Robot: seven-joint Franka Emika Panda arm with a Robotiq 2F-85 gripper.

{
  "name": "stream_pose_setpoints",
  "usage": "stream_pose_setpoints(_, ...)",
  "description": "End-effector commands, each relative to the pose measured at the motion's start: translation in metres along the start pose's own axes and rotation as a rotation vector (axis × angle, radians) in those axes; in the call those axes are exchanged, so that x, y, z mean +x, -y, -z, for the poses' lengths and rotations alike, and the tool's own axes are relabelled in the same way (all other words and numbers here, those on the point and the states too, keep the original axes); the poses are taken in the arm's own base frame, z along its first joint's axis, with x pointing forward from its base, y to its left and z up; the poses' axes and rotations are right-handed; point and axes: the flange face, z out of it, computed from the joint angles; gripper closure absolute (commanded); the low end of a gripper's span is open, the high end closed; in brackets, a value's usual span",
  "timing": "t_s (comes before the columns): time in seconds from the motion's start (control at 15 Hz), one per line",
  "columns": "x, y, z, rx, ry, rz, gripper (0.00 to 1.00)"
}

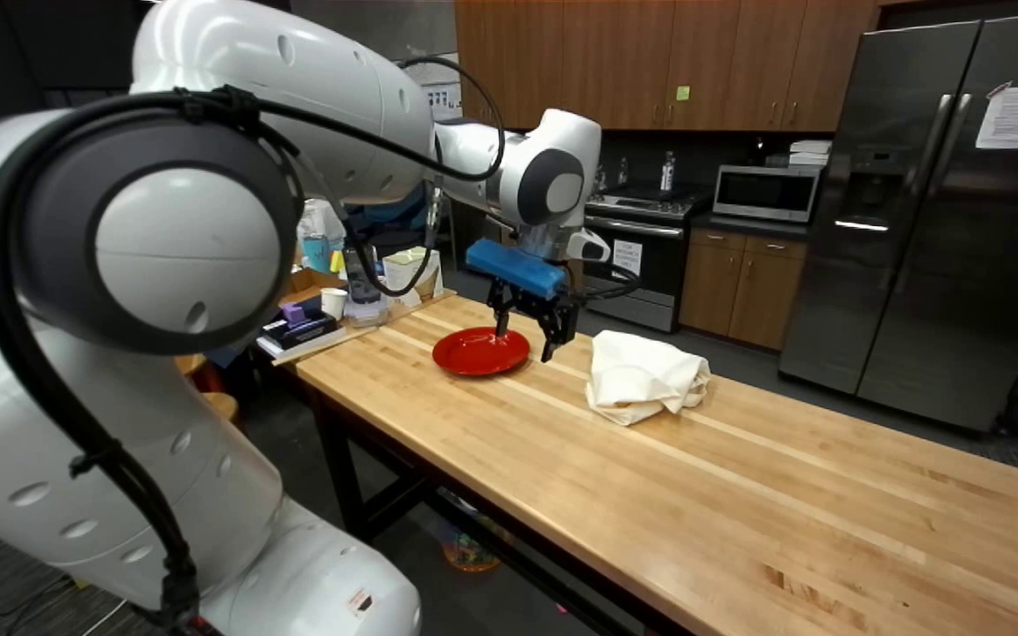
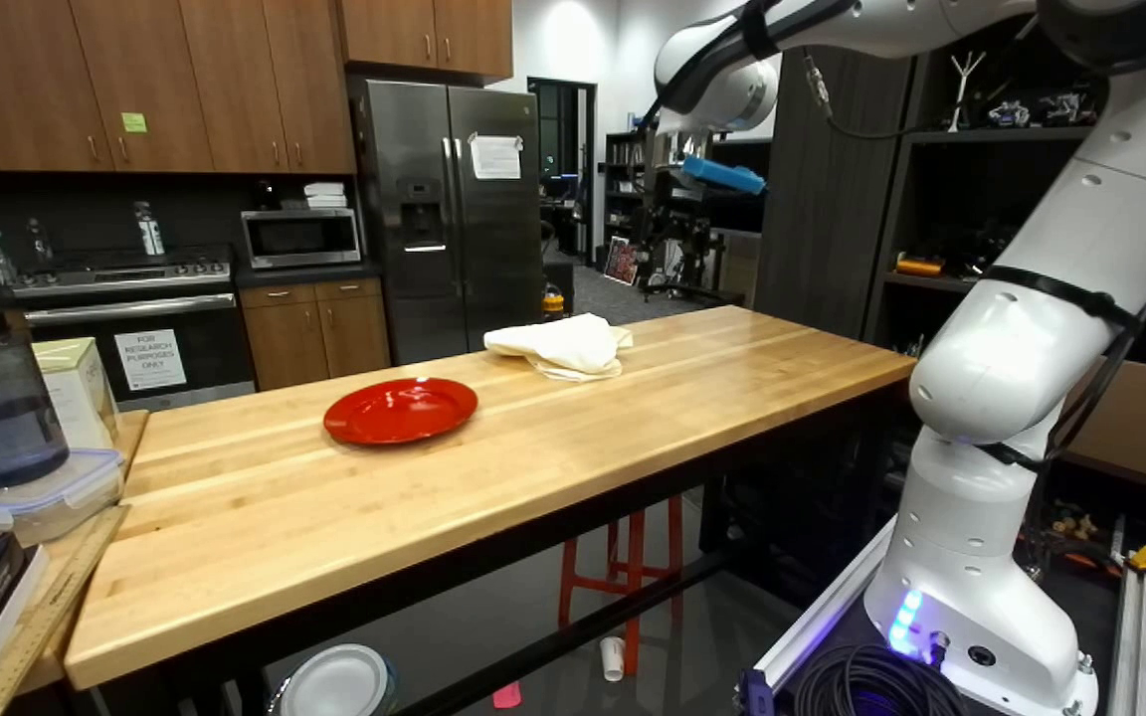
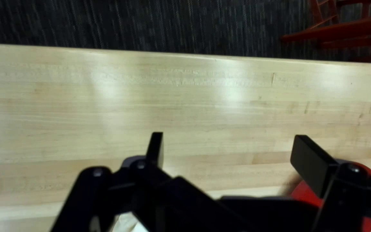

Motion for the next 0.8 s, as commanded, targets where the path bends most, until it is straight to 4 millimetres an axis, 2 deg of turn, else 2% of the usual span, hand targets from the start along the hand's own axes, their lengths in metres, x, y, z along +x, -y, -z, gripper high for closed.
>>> stream_pose_setpoints(0.0, 0.02, 0.011, 0.045, -0.037, -0.068, -0.028, 0.0)
stream_pose_setpoints(0.47, 0.076, 0.021, 0.128, -0.126, -0.185, -0.119, 0.0)
stream_pose_setpoints(0.73, 0.109, 0.015, 0.151, -0.141, -0.178, -0.186, 0.0)
